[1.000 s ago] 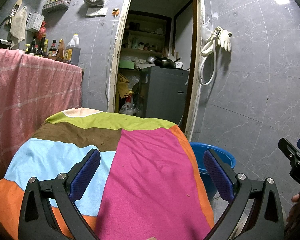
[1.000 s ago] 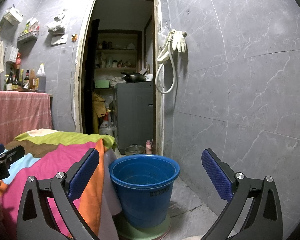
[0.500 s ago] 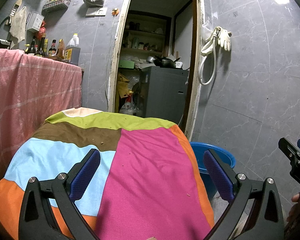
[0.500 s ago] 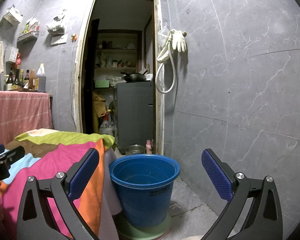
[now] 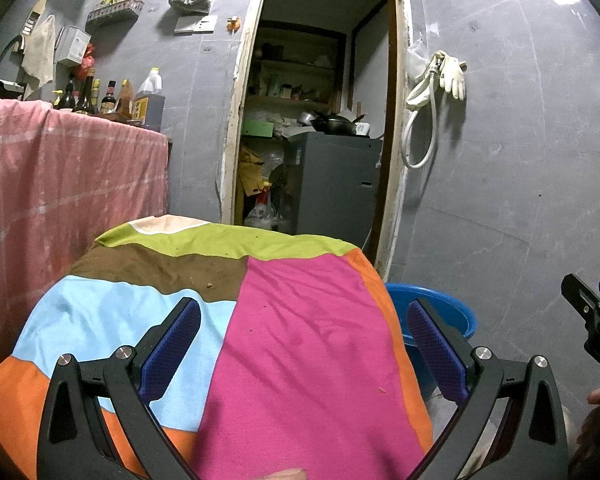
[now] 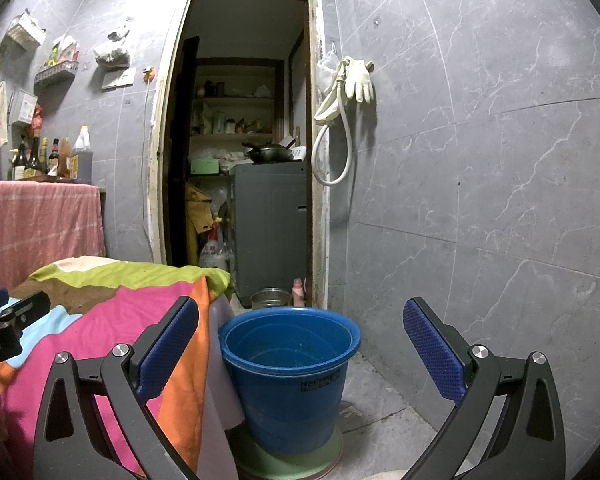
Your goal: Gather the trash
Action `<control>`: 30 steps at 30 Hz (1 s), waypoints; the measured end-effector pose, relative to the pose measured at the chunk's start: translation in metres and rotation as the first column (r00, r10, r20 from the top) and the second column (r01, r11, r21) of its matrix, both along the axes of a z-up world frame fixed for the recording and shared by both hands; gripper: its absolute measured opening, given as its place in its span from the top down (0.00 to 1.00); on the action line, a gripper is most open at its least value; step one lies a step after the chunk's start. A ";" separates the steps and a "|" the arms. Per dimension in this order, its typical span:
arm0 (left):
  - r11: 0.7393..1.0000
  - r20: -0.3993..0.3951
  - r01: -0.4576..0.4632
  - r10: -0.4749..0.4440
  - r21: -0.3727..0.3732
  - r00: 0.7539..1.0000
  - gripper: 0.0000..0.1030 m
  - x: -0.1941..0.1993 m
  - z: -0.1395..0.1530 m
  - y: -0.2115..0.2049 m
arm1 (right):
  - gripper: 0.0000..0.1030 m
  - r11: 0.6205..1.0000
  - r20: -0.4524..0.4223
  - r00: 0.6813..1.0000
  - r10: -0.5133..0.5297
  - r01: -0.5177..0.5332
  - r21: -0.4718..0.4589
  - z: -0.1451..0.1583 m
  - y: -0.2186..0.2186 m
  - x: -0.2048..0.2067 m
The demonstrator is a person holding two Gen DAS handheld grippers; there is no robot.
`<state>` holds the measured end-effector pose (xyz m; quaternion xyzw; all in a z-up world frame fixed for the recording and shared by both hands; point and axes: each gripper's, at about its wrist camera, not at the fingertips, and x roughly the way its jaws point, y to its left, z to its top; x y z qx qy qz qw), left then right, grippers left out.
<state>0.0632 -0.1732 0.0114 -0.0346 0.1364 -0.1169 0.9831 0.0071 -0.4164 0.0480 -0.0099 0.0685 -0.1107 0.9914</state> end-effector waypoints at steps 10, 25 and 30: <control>1.000 -0.002 0.004 -0.004 -0.004 1.000 0.02 0.000 0.000 -0.001 | 0.00 1.000 -0.001 1.000 0.001 -0.001 0.001 0.000 0.001 0.000; 1.000 -0.017 0.004 -0.004 -0.011 1.000 0.02 0.005 -0.004 0.006 | 0.00 1.000 -0.003 1.000 0.000 0.000 0.002 0.000 0.002 0.000; 1.000 -0.018 0.006 -0.007 -0.011 1.000 0.02 0.005 -0.004 0.007 | 0.00 1.000 -0.003 1.000 0.000 0.000 0.002 0.000 0.002 0.000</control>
